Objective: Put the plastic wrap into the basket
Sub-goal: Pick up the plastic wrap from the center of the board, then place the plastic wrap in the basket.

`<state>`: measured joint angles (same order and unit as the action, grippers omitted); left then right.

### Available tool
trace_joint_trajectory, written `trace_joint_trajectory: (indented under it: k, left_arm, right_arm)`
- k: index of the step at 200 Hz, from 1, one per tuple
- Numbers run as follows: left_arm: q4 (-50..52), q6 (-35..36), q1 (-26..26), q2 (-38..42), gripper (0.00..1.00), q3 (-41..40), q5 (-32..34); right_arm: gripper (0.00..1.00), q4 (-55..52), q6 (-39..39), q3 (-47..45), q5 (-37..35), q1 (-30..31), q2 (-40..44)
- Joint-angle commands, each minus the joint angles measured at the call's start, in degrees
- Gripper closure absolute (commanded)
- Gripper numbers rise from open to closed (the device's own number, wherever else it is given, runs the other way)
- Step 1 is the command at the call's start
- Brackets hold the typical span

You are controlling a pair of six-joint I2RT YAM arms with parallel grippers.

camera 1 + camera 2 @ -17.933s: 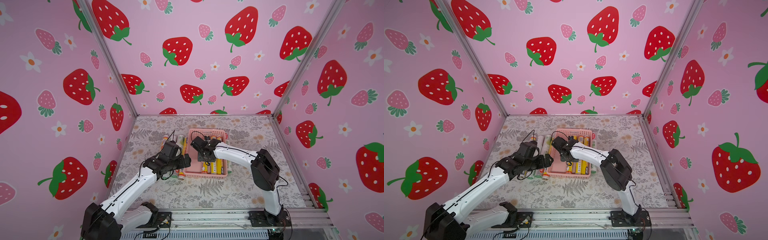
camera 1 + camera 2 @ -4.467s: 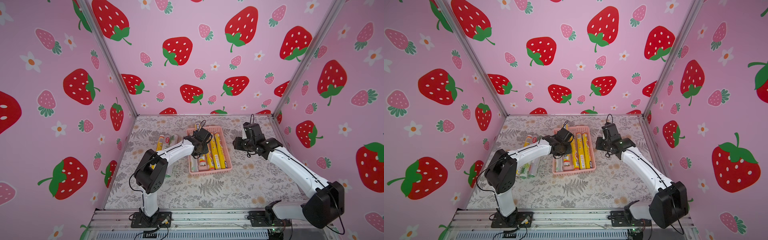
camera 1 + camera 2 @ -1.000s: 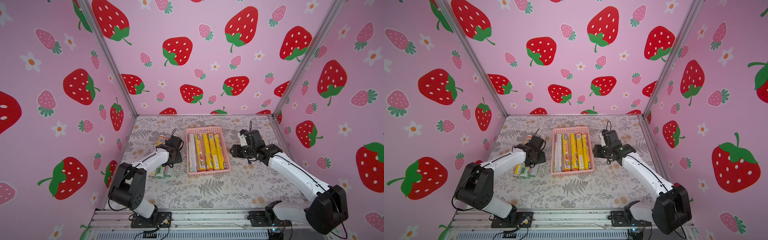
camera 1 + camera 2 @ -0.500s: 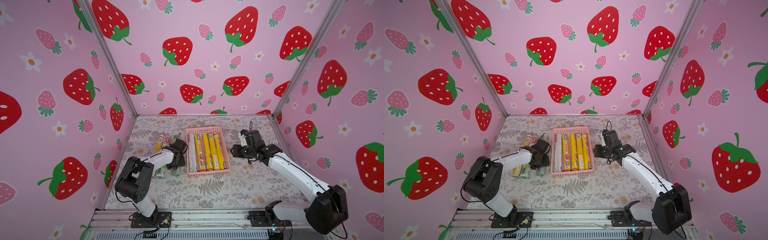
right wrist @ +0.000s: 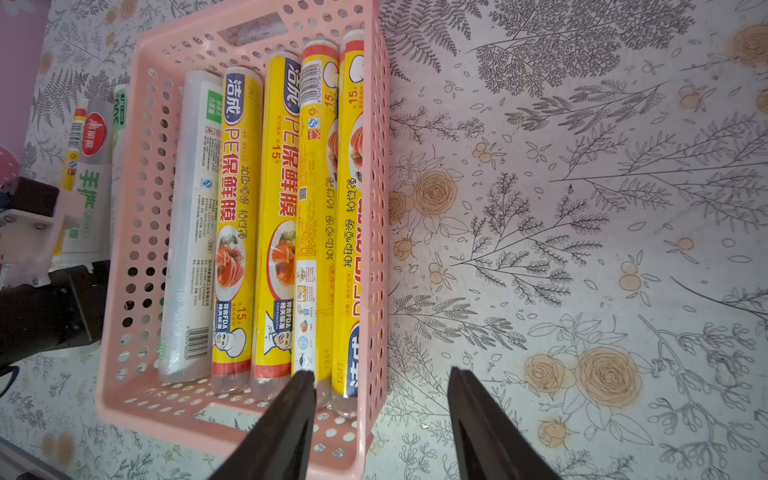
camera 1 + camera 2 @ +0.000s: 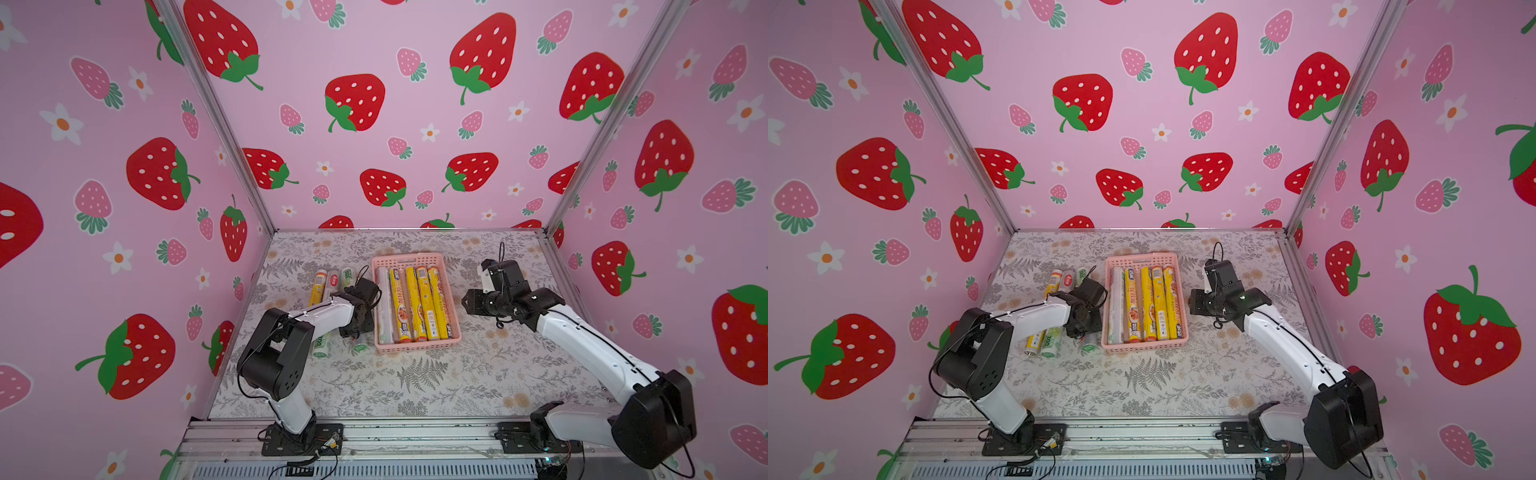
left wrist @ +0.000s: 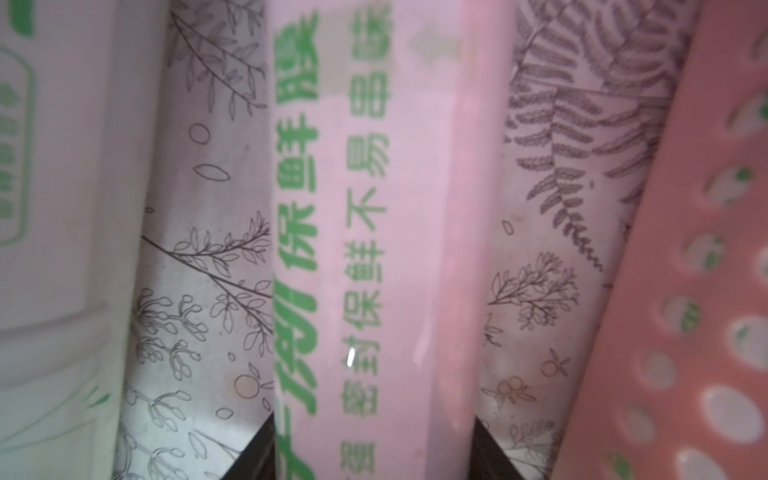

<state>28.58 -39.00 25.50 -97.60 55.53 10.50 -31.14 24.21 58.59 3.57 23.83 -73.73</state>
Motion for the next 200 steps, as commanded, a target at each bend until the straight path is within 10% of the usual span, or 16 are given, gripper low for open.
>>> trace_joint_trajectory:
  k: [1,117,200]
  left_arm:
    - [4.86,-0.55,0.83,3.34,0.64,3.53,0.48]
    - [19.17,-0.24,4.21,15.73,0.66,18.07,1.19]
    - [9.99,-3.20,13.07,2.11,0.65,28.08,-7.07]
  right_arm:
    - [0.44,-0.74,-0.65,2.69,0.01,0.24,-0.01]
    - [0.43,-1.60,-1.48,9.35,1.29,0.03,-0.35]
    - [0.44,-1.87,-2.24,10.21,1.02,-0.72,-1.69]
